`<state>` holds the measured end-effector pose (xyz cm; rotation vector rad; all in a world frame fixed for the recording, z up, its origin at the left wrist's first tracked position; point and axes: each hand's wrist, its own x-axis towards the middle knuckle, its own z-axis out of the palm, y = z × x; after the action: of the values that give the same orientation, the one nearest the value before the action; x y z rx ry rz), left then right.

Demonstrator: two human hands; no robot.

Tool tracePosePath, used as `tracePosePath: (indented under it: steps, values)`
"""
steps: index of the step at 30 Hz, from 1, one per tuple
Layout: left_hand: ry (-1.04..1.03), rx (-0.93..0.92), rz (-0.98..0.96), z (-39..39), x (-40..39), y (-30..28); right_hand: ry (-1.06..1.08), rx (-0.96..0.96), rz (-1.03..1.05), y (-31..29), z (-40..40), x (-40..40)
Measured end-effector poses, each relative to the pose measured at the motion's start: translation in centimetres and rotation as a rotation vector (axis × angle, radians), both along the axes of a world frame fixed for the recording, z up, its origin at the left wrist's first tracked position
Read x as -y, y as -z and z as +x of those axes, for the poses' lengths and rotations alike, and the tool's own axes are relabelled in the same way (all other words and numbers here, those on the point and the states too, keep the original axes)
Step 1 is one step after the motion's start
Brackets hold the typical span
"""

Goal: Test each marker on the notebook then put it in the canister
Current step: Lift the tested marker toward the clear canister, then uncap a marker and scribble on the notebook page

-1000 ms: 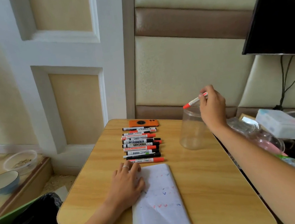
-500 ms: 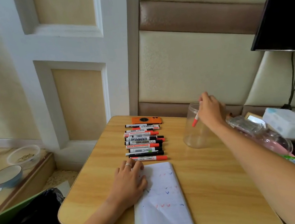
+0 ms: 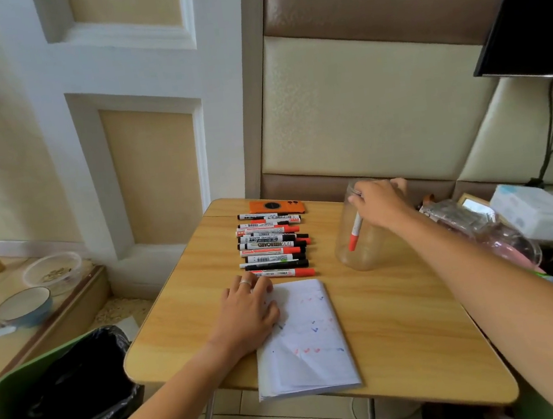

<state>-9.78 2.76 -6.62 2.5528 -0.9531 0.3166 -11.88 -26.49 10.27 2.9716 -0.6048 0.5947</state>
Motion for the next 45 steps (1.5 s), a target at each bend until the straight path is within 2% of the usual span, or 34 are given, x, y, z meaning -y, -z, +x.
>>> tracePosePath:
  steps: [4,17,18,20,22,23,25,27,29,32,35,37,40,42,43,45]
  values:
    - [0.002,0.002,-0.005,-0.2,0.0,-0.1,-0.014,-0.131,0.022,-1.2,-2.0,-2.4]
    - [-0.010,-0.031,-0.049,-0.6,-0.4,-0.3,0.009,-0.278,0.139,-2.9,-5.6,-6.9]
    - [-0.010,-0.034,-0.050,-0.6,-0.4,-0.3,0.032,-0.250,0.094,-2.9,-5.6,-7.1]
    - [-0.004,-0.032,-0.067,-0.5,-0.4,-0.2,0.038,-0.059,-0.108,-2.5,-5.4,-8.1]
    - [0.000,-0.028,-0.098,-0.4,-0.3,-0.1,-0.108,0.241,-0.285,-0.9,-5.0,-9.7]
    - [-0.003,-0.025,-0.107,-0.4,-0.3,-0.1,-0.202,0.328,-0.299,0.1,-4.9,-10.6]
    - [-0.022,-0.008,-0.109,-0.5,-0.3,-0.1,-0.340,0.261,-0.175,2.6,-4.3,-12.3]
    - [-0.043,-0.001,-0.114,-0.6,-0.3,-0.1,-0.348,0.039,-0.029,5.2,-3.3,-13.4]
    - [-0.049,-0.001,-0.125,-0.6,-0.4,-0.1,-0.302,-0.102,0.041,7.5,-2.0,-13.2]
    - [-0.027,0.028,-0.168,-0.5,-0.5,-0.1,-0.269,-0.147,0.072,9.8,-0.4,-12.6]
    - [0.104,0.066,-0.205,-0.2,-0.3,0.0,-0.279,-0.178,0.088,11.0,0.5,-12.1]
    - [0.191,0.073,-0.211,-0.2,-0.2,0.0,-0.311,-0.190,0.073,11.1,0.9,-11.7]
    - [0.194,0.053,-0.263,-0.2,-0.1,0.1,-0.346,-0.177,0.007,10.6,0.8,-11.4]
    - [0.179,0.034,-0.275,-0.1,-0.2,0.3,-0.369,-0.054,0.026,10.3,0.1,-11.5]
    - [0.177,0.039,-0.268,-0.1,-0.3,0.3,-0.385,0.040,0.105,10.2,-0.5,-11.8]
    - [0.180,0.048,-0.266,-0.3,-0.3,0.1,-0.403,0.163,0.427,10.1,-2.0,-12.6]
